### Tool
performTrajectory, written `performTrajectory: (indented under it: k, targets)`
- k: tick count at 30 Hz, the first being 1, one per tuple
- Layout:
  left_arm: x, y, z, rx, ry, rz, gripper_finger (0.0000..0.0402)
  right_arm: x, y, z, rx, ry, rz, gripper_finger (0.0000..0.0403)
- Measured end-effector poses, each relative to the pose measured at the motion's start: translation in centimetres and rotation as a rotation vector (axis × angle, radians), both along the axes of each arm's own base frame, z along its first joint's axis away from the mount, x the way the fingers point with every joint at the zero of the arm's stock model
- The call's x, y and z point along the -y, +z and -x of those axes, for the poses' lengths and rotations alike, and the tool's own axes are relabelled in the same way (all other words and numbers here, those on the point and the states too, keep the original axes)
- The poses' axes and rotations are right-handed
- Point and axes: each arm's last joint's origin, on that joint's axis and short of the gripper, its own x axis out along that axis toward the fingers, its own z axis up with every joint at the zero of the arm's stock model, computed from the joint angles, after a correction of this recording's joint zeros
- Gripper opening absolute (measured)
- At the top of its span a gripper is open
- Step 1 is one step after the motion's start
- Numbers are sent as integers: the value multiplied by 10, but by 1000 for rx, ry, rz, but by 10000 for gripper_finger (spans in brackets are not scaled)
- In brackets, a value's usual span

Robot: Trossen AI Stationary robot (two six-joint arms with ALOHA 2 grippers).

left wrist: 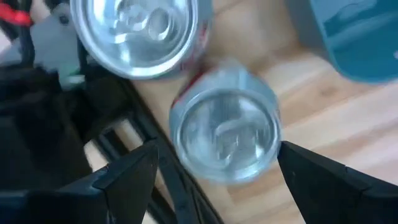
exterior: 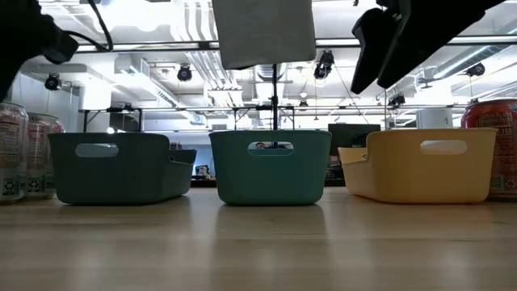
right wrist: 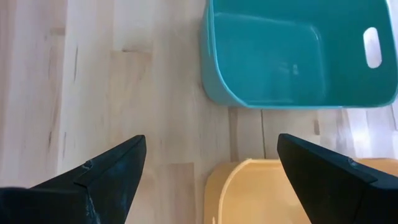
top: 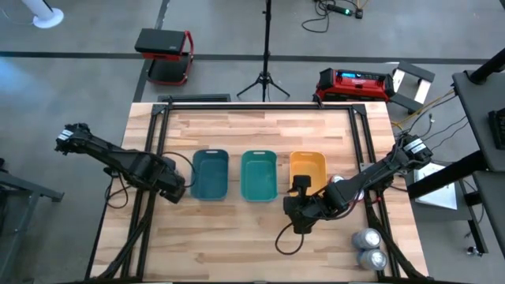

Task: Sort soda cans
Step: Put the bottom red silver soda can into the blue bin

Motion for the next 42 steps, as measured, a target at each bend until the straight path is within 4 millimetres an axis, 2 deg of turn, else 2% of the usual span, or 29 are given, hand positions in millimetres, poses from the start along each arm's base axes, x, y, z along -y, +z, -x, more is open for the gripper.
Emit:
performTrajectory:
  k: [4, 13, 27, 36, 42]
  targets:
    - [0, -2, -5, 88, -16, -17, 313, 0, 1, -1, 8, 1, -4, 359]
    - [-1, -18, -2, 60, -35, -35, 313, -7, 4, -5, 76, 66, 14, 359]
    - [-2, -22, -9, 147, -108, -137, 313, -17, 15, -20, 272, 166, 1, 359]
    - [7, -22, -6, 168, -170, -158, 313, -16, 1, -19, 310, 156, -3, 359]
    - [9, -28, -5, 154, -168, -139, 329, -16, -9, -18, 352, 155, -21, 359]
